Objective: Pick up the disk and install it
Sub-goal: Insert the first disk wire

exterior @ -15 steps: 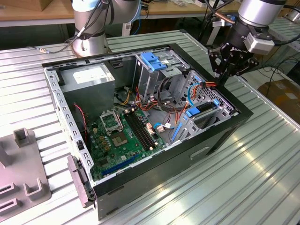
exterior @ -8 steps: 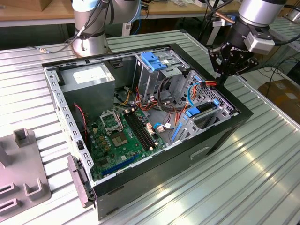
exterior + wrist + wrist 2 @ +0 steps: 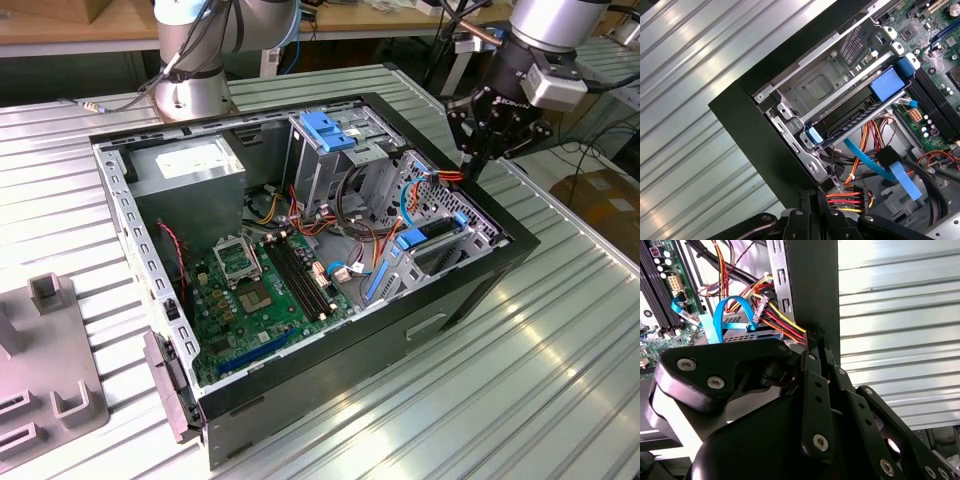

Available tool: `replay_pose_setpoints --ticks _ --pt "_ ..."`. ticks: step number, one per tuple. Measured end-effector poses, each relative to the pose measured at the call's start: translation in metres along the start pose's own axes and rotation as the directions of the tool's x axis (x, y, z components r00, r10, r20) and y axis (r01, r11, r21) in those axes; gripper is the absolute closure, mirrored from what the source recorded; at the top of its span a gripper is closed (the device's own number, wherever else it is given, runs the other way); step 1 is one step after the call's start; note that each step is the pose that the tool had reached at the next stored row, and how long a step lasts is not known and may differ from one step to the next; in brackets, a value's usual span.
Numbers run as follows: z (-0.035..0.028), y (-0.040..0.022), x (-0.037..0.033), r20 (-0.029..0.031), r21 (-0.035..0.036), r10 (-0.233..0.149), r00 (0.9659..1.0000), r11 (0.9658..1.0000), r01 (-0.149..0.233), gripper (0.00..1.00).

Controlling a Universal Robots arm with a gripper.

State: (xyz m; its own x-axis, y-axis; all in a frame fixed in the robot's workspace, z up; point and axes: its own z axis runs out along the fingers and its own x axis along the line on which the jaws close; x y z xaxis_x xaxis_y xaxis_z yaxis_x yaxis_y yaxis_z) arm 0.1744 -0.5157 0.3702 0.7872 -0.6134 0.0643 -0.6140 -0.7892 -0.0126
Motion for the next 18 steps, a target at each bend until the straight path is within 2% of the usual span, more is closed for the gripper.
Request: replay_pose_setpoints --ticks 2,4,12,18 --pt "-0.0002 0.0024 -0.0031 0.0 -0.0005 0.003 1.0 1.0 -0.003 0.83" --pt "-0.0007 0.0103 -0.0132 0.0 -0.0004 0.003 1.0 1.0 -0.003 0.83" --pt "-0.0023 0.0267 -0.0342 0.0 -0.0003 0.003 1.0 1.0 -0.003 0.83" --pt "-0.0026 0.03 -0.0383 0.0 -0.0003 0.003 1.0 1.0 -0.003 0.83"
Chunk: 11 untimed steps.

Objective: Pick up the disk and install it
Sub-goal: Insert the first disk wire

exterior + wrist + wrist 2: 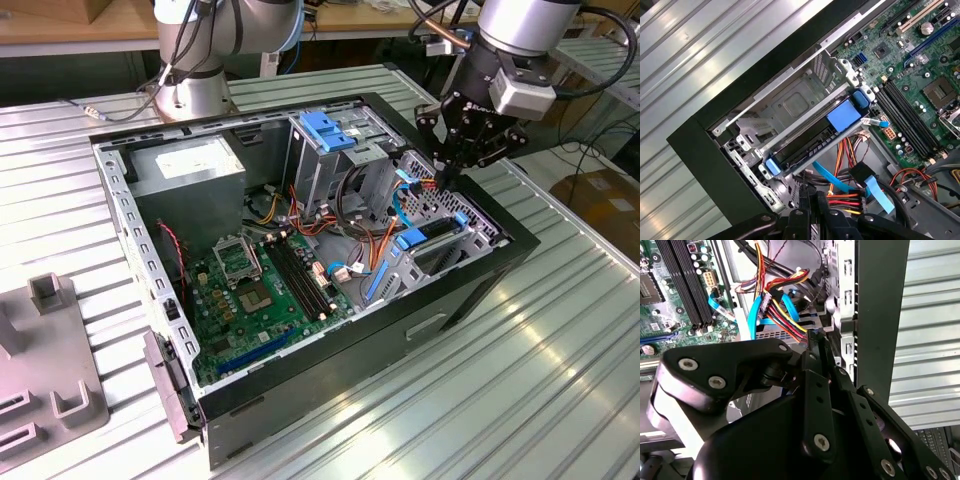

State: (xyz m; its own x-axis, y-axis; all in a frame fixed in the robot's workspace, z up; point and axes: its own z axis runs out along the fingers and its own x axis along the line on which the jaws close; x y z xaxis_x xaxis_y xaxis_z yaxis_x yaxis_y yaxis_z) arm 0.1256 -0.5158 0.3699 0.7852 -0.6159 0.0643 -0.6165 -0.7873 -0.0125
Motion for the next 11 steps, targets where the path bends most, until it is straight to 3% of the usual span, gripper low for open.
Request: replay_pose_setpoints --ticks 2,5,11 --pt "0.0 0.0001 -0.0002 -0.0001 -0.0001 0.002 1.0 1.0 -0.002 0.83" --pt "0.0 -0.0001 0.0001 -0.0005 -0.0023 0.035 0.9994 0.9994 -0.035 0.83" --pt "0.0008 -0.0059 0.0075 -0.0009 -0.004 0.063 0.998 0.998 -0.063 0.83"
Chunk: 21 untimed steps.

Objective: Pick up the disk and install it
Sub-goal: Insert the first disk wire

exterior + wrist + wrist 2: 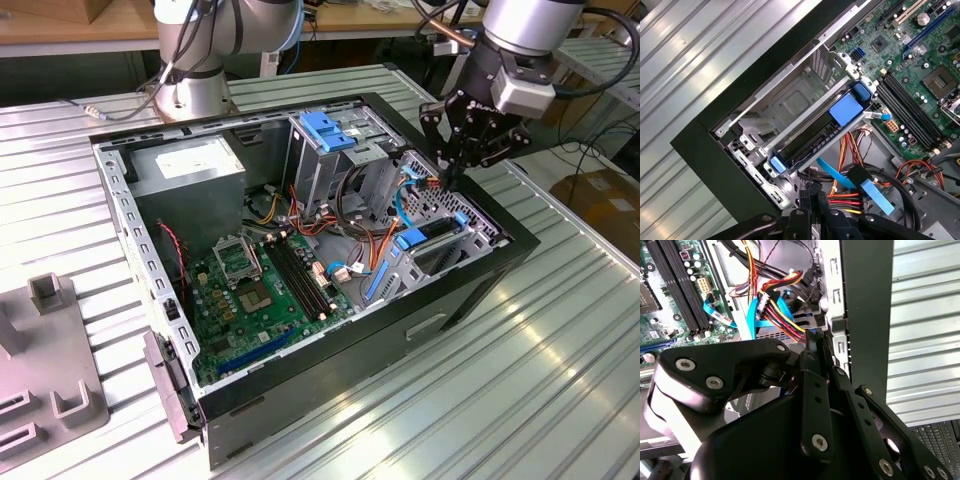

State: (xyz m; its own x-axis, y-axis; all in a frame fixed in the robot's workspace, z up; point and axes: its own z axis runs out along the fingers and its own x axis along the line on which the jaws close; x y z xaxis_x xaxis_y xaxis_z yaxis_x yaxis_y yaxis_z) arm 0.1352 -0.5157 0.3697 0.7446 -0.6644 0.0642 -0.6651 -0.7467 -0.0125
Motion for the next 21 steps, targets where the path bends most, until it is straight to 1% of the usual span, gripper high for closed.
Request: replay_pose_setpoints --ticks 3,5,7,9,10,21 --pt "0.0002 -0.0011 0.0012 -0.0005 -0.0017 0.024 0.9997 0.9997 -0.024 0.83" --pt "0.0007 -0.001 0.0012 -0.0009 -0.0037 0.057 0.9984 0.9983 -0.057 0.83" --pt "0.0012 -0.0011 0.0012 -0.0015 -0.0061 0.094 0.9955 0.9955 -0.094 0.83" --pt "0.0015 -0.001 0.0012 -0.0024 -0.0085 0.132 0.9912 0.9912 -0.132 0.83" --pt "0.0015 -0.001 0.0012 -0.0026 -0.009 0.14 0.9901 0.99 -0.14 0.83" --pt "0.0016 -0.0011 0.0012 -0.0025 -0.009 0.141 0.99 0.9899 -0.141 0.83"
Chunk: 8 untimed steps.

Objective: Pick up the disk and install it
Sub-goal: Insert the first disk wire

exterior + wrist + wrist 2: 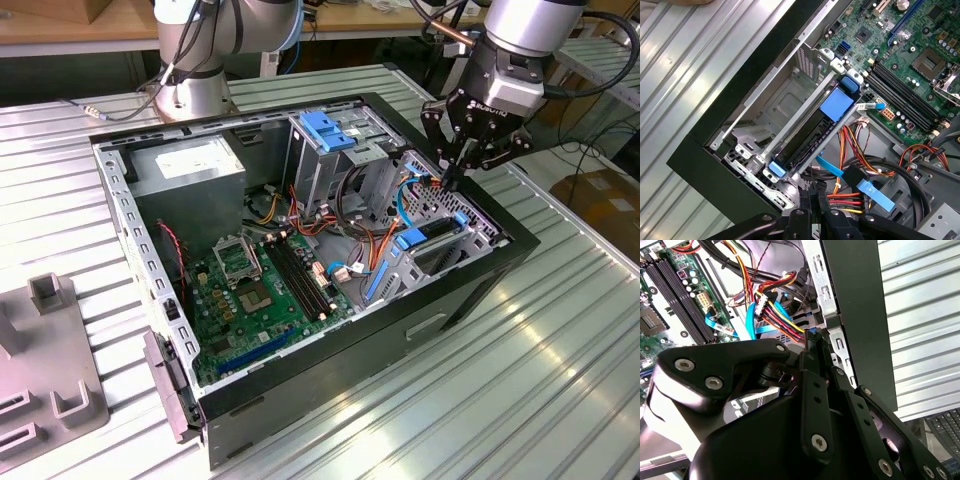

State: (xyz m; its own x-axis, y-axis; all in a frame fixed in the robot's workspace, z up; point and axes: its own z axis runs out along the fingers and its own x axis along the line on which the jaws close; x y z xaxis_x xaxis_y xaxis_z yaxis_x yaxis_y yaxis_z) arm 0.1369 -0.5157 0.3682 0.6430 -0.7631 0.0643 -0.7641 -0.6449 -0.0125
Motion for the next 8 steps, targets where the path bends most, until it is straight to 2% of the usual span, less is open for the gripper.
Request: replay_pose_setpoints --ticks 6,7,8 --pt "0.0 0.0 0.0 0.0 0.0 0.0 1.0 1.0 0.0 0.83" --pt "0.0 0.0 0.0 -0.0001 -0.0004 0.005 1.0 1.0 -0.005 0.83" --pt "0.0002 0.0 0.0 -0.0002 -0.0017 0.028 0.9996 0.9996 -0.028 0.83"
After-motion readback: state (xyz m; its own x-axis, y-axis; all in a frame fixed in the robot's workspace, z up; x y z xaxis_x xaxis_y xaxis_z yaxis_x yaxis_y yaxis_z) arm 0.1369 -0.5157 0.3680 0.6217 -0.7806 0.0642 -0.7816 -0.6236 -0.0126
